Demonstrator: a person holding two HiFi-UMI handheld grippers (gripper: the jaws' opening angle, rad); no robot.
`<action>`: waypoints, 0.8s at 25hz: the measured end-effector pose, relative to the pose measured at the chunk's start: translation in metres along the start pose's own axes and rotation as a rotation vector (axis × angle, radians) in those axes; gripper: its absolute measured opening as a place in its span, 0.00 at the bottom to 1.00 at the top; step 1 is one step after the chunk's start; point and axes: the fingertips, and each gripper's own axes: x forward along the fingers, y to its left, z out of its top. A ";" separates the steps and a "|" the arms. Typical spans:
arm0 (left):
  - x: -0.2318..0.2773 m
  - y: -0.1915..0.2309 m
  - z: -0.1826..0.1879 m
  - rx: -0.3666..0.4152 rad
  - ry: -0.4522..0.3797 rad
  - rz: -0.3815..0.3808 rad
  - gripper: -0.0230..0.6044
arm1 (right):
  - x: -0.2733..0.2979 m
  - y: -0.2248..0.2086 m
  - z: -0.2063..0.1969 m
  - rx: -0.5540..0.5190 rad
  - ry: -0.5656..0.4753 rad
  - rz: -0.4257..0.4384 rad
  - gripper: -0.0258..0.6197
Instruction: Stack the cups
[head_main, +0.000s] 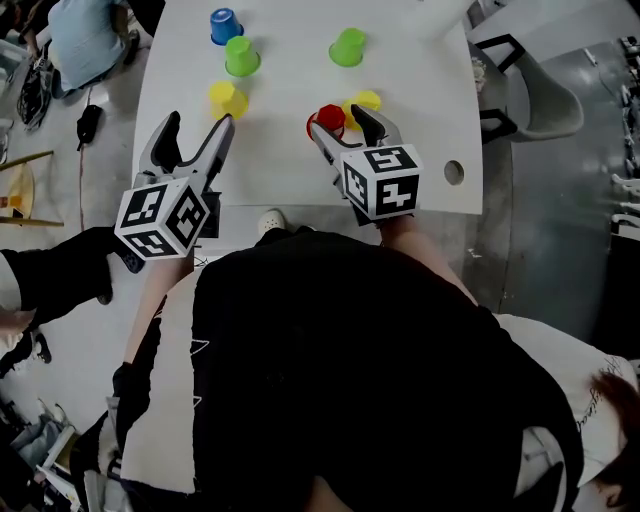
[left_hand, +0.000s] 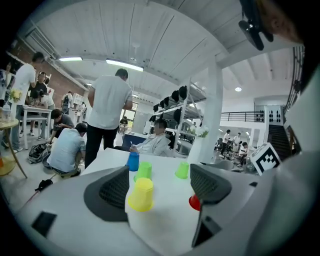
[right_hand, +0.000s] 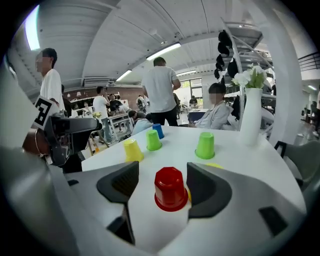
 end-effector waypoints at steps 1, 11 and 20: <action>-0.002 0.001 0.000 0.000 -0.001 0.003 0.64 | 0.002 0.001 -0.002 -0.004 0.006 0.001 0.51; -0.017 0.022 -0.005 -0.022 -0.006 0.050 0.64 | 0.019 -0.003 -0.019 -0.017 0.076 -0.045 0.42; -0.018 0.035 -0.005 -0.030 -0.007 0.062 0.64 | 0.032 -0.002 -0.019 -0.026 0.092 -0.074 0.38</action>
